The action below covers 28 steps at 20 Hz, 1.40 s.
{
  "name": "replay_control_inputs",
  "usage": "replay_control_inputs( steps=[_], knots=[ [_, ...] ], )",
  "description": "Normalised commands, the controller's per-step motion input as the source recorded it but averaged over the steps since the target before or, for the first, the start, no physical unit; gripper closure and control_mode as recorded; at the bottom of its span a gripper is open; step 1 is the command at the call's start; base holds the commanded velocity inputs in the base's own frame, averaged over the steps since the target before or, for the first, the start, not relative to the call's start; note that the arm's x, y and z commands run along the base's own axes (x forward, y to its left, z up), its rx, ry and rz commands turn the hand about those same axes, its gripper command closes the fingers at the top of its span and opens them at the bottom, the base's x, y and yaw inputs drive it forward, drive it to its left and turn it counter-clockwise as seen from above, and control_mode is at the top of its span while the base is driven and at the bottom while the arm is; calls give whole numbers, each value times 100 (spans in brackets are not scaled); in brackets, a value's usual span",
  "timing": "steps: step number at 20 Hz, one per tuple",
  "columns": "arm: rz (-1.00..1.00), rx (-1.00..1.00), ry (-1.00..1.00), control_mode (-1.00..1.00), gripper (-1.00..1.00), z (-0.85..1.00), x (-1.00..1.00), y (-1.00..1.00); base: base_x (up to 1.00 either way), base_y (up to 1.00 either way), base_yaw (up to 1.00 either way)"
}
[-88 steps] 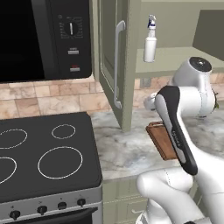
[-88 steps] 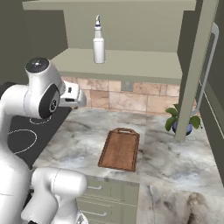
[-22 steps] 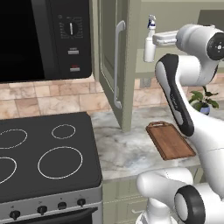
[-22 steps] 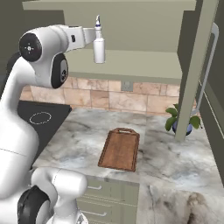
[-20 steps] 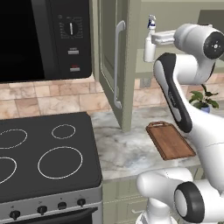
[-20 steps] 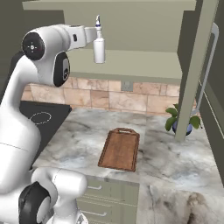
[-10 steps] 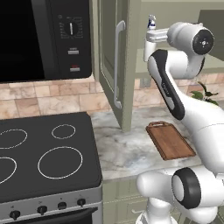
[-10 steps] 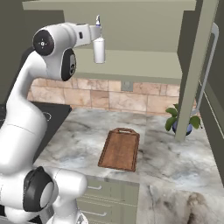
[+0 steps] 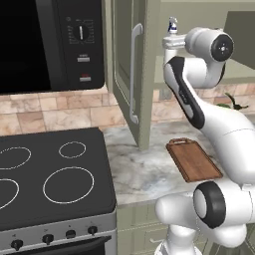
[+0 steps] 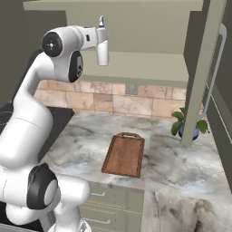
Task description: Grab the spray bottle from the cabinet, then place it next to the cutting board for sanitizing. Then grab the dish brush from the countertop next to the sink and place it next to the cutting board.
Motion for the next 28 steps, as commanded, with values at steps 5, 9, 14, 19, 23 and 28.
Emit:
replay_control_inputs(
  steps=[5, 9, 14, 19, 23, 28],
  knots=[
    [0, 2, 1, -100, -100, -15, 20, 0, 0, 0, 0],
    [0, 0, 0, -100, -100, -3, 31, 0, 0, 0, 0],
    [0, 0, 0, -100, -100, 0, 43, 0, 0, 0, 0],
    [0, 0, 0, -100, -100, 0, 41, 0, 0, 0, 0],
    [0, 2, 0, -100, -100, -3, 35, -1, 0, 0, 0],
    [0, 2, 0, -100, -100, -1, 35, -2, 0, 0, 0]
  ],
)
